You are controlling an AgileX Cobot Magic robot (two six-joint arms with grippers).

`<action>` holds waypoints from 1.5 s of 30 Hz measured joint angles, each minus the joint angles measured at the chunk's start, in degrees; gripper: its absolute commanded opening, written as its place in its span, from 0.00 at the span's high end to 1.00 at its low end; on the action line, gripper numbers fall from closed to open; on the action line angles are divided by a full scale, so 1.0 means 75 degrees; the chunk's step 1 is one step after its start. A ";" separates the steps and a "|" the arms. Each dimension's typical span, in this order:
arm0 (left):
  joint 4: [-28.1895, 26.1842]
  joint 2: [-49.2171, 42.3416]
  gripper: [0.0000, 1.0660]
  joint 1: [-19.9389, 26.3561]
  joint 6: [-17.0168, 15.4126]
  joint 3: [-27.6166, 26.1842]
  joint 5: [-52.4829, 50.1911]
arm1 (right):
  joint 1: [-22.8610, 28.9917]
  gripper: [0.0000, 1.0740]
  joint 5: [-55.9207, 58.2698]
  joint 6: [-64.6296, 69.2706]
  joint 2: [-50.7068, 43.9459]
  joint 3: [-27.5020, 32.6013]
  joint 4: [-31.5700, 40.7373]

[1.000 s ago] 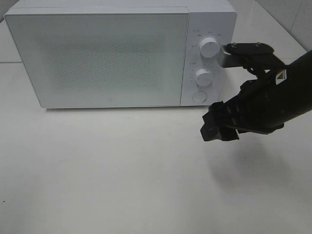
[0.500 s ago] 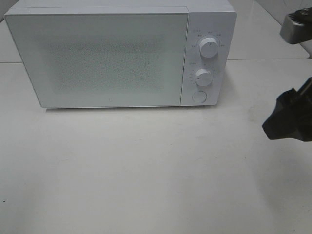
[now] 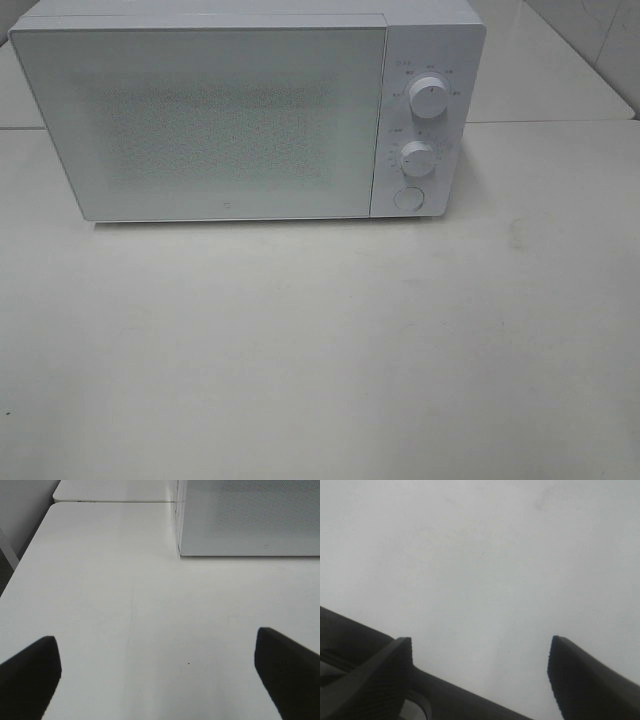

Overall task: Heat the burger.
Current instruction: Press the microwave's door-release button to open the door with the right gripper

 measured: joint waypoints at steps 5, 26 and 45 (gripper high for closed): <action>0.0000 0.0000 0.06 0.0000 0.0000 0.0000 0.0000 | -0.0015 0.31 -0.0145 0.0000 -0.1108 0.0665 -0.0069; 0.0000 0.0000 0.06 0.0000 0.0000 0.0000 0.0000 | -0.2124 0.31 -0.0917 0.0000 -0.3606 0.1895 0.0023; 0.0008 0.0000 0.06 0.0000 0.0000 0.0000 0.0000 | -0.2391 0.31 -0.0504 0.0000 -0.5256 0.2131 0.0069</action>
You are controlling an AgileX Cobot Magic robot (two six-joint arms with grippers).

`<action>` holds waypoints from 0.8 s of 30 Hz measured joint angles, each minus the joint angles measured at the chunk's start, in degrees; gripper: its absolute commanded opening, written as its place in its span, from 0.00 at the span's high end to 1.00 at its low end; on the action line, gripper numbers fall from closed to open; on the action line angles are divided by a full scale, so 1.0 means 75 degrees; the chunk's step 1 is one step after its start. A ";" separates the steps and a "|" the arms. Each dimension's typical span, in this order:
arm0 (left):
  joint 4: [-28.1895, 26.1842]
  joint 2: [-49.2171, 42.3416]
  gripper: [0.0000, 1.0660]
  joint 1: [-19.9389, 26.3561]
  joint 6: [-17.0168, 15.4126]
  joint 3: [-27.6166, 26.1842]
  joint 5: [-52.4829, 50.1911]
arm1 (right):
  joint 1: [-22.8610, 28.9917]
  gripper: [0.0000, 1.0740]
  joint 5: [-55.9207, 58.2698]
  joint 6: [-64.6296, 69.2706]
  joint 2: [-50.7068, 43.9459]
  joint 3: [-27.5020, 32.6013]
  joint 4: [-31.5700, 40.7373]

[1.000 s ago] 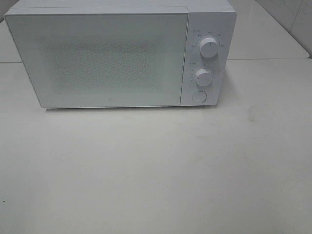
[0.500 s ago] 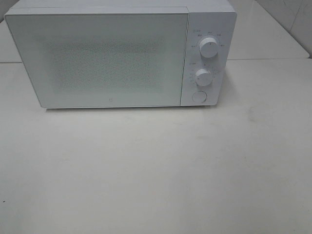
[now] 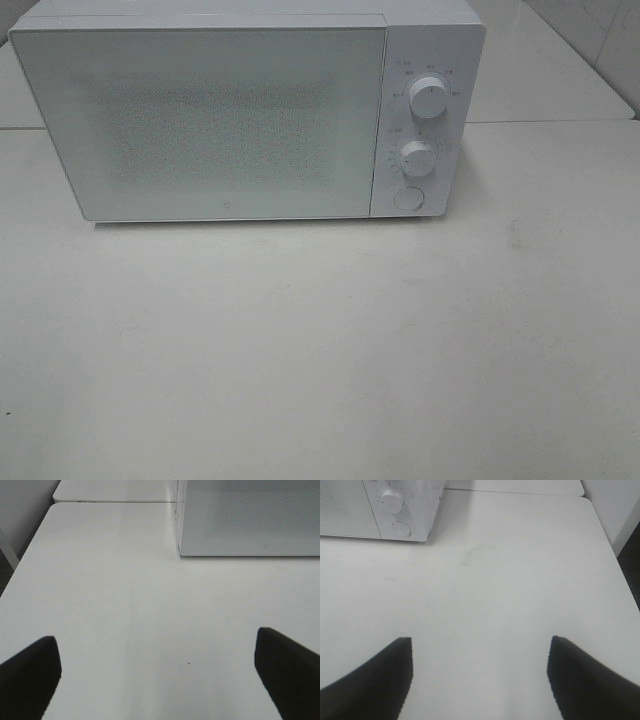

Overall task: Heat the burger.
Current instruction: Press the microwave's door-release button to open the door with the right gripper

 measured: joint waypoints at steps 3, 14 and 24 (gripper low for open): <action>0.0000 0.0000 0.06 0.0000 0.0000 0.0000 0.0000 | 0.0000 0.31 0.0000 0.0000 0.0000 0.0000 0.0000; 0.0000 0.0000 0.06 0.0000 0.0000 0.0000 0.0000 | 0.0000 0.31 -0.0435 0.0053 0.0115 -0.0122 0.0008; 0.0000 0.0000 0.06 0.0000 0.0000 0.0000 0.0000 | 0.0000 0.31 -0.1887 0.0160 0.1803 -0.0168 0.0084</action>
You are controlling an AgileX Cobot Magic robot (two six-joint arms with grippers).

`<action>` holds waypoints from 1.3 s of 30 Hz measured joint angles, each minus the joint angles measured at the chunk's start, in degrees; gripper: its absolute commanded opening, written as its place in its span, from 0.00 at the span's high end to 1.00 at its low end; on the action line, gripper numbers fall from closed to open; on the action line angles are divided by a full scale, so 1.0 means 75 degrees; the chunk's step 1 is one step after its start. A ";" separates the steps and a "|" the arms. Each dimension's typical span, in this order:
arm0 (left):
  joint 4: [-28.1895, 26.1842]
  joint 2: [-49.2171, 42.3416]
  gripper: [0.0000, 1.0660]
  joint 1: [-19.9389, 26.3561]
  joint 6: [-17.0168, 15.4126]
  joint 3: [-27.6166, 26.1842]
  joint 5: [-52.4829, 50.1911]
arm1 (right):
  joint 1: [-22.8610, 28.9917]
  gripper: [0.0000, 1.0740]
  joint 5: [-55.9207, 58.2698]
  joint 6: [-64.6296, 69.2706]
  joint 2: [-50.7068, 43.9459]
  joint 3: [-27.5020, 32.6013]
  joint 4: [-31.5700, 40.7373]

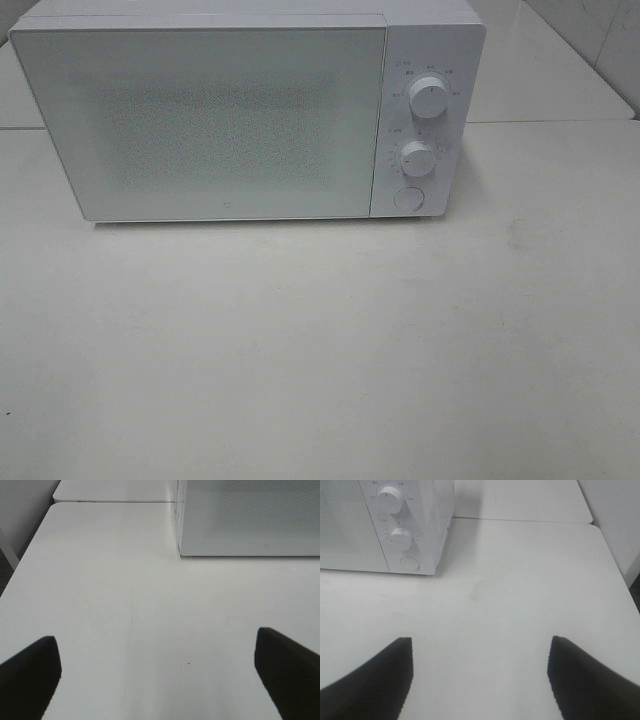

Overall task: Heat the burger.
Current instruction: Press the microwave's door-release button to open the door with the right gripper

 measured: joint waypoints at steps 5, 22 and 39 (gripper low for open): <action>0.0000 0.0000 0.06 0.0000 0.0000 0.0000 0.0000 | 0.0000 0.31 -0.0512 0.0008 0.0787 0.0000 0.0099; 0.0000 0.0000 0.06 0.0000 0.0000 0.0000 0.0000 | 0.0000 0.31 -0.2597 0.0008 0.3079 0.0000 0.0145; 0.0000 0.0000 0.06 0.0000 0.0000 0.0000 0.0000 | 0.0000 0.31 -0.5004 0.0099 0.5164 0.0000 0.0153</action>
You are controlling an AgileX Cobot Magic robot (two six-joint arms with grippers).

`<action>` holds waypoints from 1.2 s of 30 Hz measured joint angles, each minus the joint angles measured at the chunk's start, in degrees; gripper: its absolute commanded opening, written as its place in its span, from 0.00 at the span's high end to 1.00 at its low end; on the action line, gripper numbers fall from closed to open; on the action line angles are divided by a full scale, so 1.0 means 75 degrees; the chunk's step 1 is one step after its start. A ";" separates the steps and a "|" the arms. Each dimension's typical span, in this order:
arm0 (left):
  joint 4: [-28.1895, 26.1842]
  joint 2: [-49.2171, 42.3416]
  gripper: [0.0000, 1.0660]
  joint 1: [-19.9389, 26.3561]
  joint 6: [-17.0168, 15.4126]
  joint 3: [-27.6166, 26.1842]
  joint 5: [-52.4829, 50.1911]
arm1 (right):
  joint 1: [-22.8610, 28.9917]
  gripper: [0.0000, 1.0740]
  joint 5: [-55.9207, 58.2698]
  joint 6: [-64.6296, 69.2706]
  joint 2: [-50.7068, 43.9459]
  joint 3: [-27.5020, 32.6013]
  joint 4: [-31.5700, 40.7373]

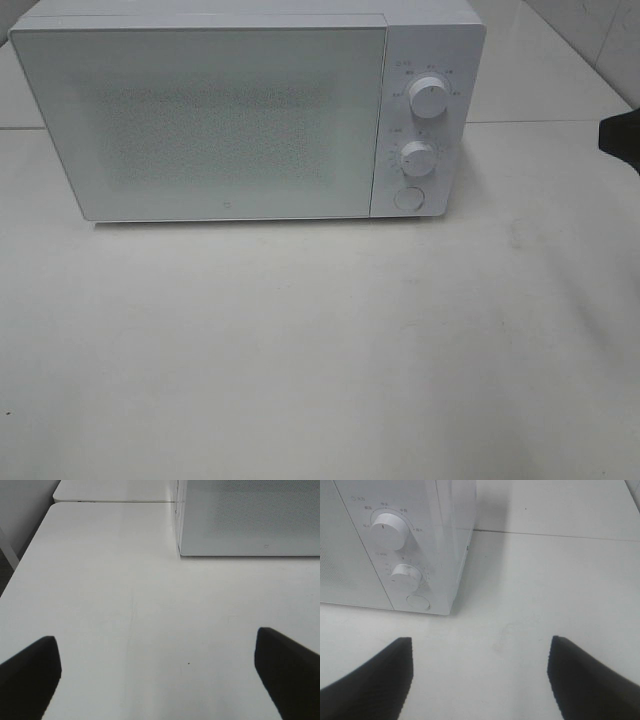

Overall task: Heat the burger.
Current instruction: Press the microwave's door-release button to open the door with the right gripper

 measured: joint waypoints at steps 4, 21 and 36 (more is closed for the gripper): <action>0.0000 0.0000 0.06 0.0000 0.0000 0.0000 0.0000 | 0.0000 0.31 -0.0519 0.0145 0.0435 0.0000 0.0000; 0.0000 0.0000 0.06 0.0000 0.0000 0.0000 0.0000 | 0.0000 0.31 -0.5936 0.0000 0.2345 0.1749 0.0390; 0.0000 0.0000 0.06 0.0000 0.0000 0.0000 0.0000 | 0.1864 0.31 -0.9251 -0.1925 0.4446 0.2322 0.3377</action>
